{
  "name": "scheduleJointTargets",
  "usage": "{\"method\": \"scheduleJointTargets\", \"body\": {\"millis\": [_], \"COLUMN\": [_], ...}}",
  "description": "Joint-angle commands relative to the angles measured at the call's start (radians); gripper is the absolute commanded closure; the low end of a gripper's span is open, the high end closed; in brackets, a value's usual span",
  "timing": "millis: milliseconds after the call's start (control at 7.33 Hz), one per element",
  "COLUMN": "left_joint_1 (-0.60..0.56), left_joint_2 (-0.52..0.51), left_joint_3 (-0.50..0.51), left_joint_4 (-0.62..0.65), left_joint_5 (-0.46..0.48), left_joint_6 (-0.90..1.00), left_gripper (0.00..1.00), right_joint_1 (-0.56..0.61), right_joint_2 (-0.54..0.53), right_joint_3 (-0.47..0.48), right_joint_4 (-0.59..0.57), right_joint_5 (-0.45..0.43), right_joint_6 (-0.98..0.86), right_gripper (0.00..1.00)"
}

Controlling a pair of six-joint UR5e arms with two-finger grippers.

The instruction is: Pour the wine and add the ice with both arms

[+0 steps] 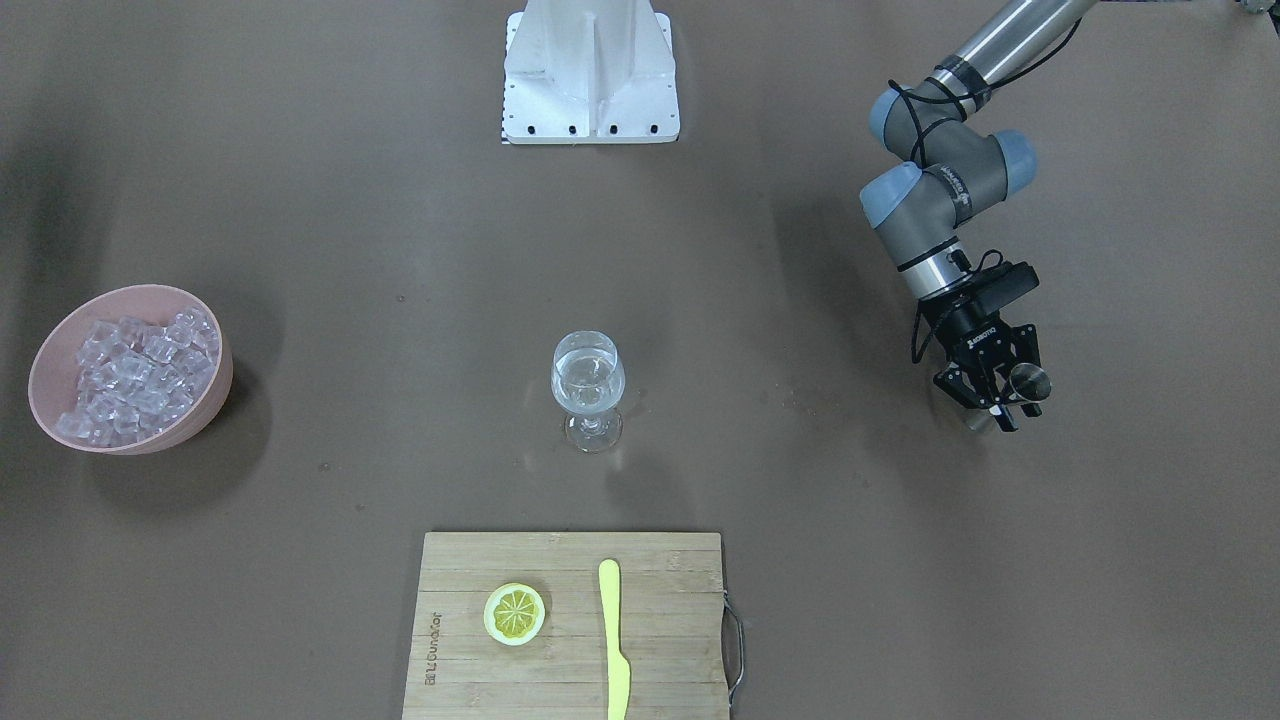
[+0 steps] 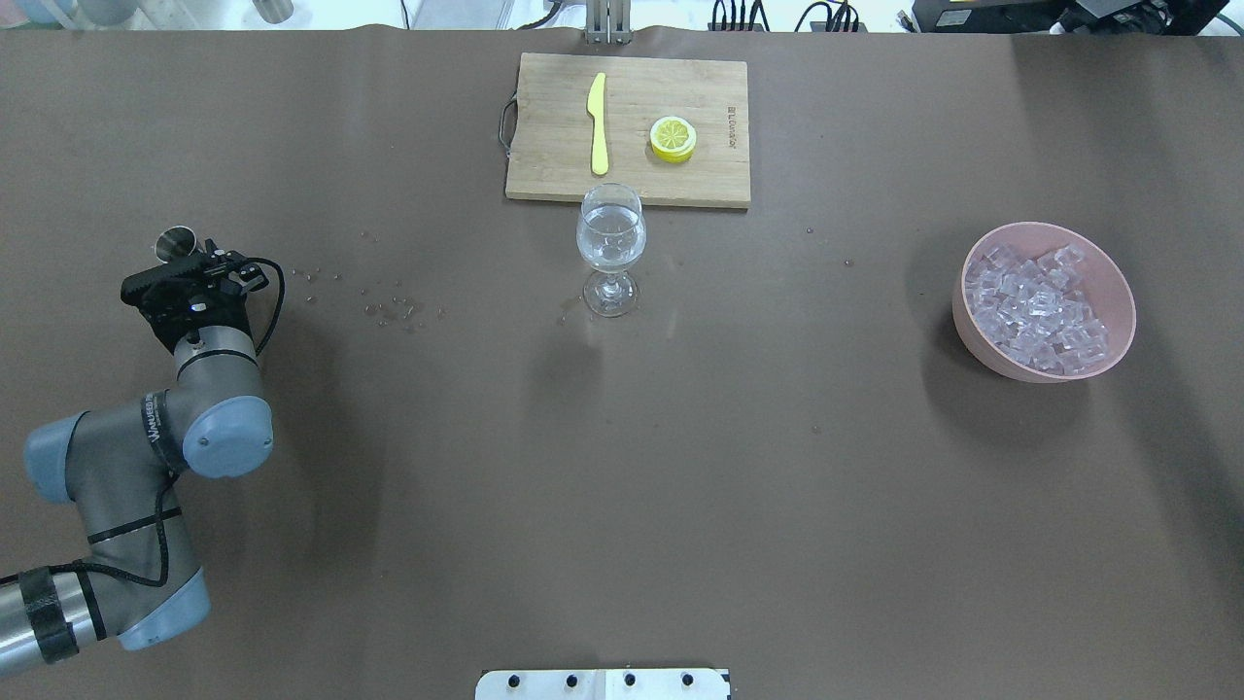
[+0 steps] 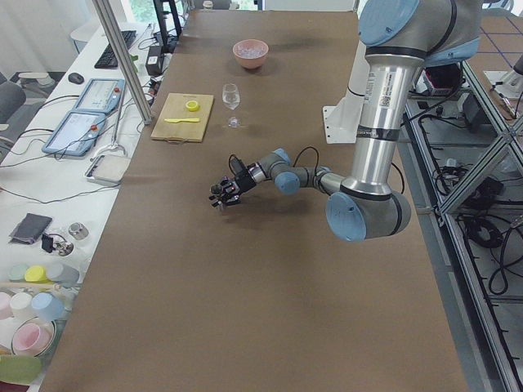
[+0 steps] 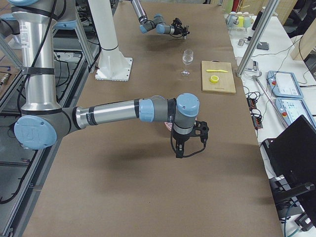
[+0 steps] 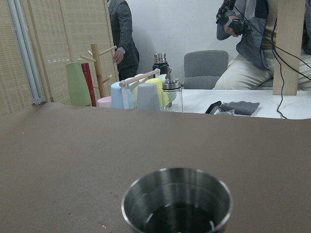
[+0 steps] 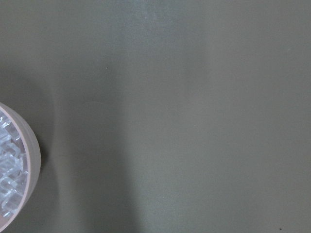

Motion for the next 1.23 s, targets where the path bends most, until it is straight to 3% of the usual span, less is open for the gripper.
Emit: {"method": "scheduleJointTargets", "body": {"millis": [0, 409, 1092], "left_joint_1": [0.002, -0.003, -0.047], "left_joint_2": [-0.001, 0.002, 0.005], "left_joint_3": [0.001, -0.025, -0.209], "left_joint_4": [0.001, 0.000, 0.003], "left_joint_5": [0.003, 0.003, 0.000], "left_joint_6": [-0.003, 0.000, 0.170], "left_gripper": [0.66, 1.00, 1.00], "right_joint_1": [0.000, 0.000, 0.000], "right_joint_2": [0.003, 0.003, 0.003], "right_joint_3": [-0.002, 0.000, 0.000], "right_joint_4": [0.001, -0.001, -0.001], "right_joint_5": [-0.001, -0.001, 0.002], "right_joint_6": [0.000, 0.002, 0.002], "right_gripper": [0.00, 0.00, 0.00]}}
